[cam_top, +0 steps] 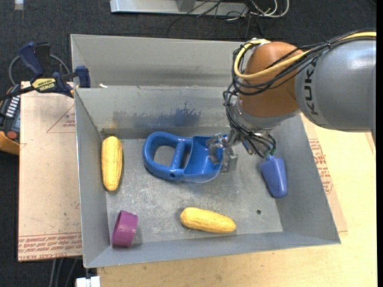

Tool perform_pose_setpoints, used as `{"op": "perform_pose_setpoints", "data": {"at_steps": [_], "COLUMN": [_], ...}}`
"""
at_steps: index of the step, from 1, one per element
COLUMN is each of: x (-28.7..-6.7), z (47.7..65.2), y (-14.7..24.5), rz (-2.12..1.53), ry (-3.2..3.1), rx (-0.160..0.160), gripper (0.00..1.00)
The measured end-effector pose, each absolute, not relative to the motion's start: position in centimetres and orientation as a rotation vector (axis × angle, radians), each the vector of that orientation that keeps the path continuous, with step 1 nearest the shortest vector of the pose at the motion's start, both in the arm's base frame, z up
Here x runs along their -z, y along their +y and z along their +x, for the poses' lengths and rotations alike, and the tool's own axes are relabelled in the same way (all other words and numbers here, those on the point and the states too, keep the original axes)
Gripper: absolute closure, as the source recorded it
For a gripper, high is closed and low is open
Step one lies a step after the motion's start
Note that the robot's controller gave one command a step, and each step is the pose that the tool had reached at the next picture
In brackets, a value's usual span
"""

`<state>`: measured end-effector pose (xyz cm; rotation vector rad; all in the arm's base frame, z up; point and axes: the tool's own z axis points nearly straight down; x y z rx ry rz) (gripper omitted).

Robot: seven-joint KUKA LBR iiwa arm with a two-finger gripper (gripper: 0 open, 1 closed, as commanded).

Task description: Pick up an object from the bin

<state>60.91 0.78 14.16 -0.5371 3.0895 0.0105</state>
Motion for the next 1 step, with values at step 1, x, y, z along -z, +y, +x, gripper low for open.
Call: {"op": "perform_pose_setpoints", "data": {"at_steps": [1], "x": [-16.1], "z": [60.87], "y": [0.8], "rz": [-0.538], "ry": [3.09], "rx": [-0.01], "gripper": [1.0]}}
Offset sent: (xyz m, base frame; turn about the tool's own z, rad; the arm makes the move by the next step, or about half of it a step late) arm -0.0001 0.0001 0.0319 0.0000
